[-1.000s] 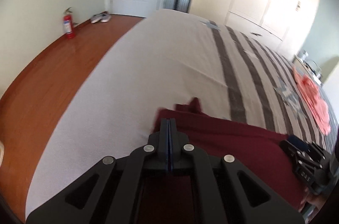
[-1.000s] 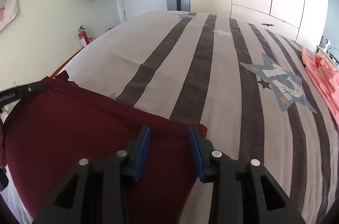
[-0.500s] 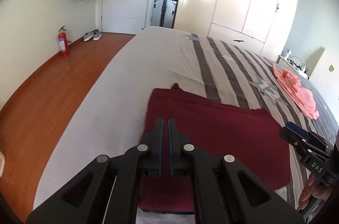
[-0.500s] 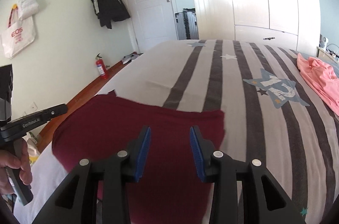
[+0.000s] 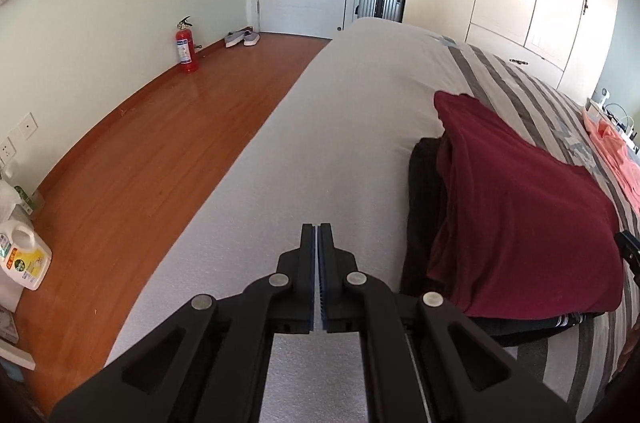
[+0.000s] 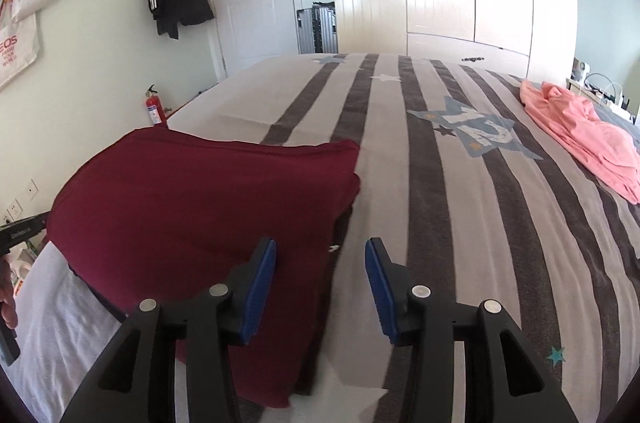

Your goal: Fold clothes

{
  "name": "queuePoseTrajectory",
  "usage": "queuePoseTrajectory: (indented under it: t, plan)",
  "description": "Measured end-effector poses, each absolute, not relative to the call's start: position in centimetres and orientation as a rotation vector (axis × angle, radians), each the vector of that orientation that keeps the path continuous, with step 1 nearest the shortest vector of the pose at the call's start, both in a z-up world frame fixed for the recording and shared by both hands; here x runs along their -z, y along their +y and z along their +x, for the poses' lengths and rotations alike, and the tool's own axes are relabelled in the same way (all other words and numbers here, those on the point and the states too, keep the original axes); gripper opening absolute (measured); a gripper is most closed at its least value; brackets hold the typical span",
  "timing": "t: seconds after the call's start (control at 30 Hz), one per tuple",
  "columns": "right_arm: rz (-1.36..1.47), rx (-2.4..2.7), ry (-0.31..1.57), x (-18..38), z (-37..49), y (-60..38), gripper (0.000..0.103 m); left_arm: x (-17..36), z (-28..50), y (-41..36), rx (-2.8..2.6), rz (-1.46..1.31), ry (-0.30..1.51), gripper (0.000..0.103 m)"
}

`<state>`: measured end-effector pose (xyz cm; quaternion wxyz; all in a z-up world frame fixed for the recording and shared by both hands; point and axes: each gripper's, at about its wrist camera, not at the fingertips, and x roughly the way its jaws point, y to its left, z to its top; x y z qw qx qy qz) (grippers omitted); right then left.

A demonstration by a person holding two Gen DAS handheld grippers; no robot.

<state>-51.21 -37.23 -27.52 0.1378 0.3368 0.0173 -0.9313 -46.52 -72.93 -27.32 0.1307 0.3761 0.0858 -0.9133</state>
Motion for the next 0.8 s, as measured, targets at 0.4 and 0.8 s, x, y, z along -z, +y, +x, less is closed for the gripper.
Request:
queuePoseTrajectory:
  t: [0.4,0.8]
  plan:
    - [0.943,2.741,0.002,24.9,-57.0,-37.5,0.044,24.0,-55.2,-65.4,2.898,1.104,0.246,0.006]
    - [1.012,2.762,-0.062,23.1,-59.2,-33.8,0.043,22.4,-54.0,-64.9,2.748,1.093,0.127,0.023]
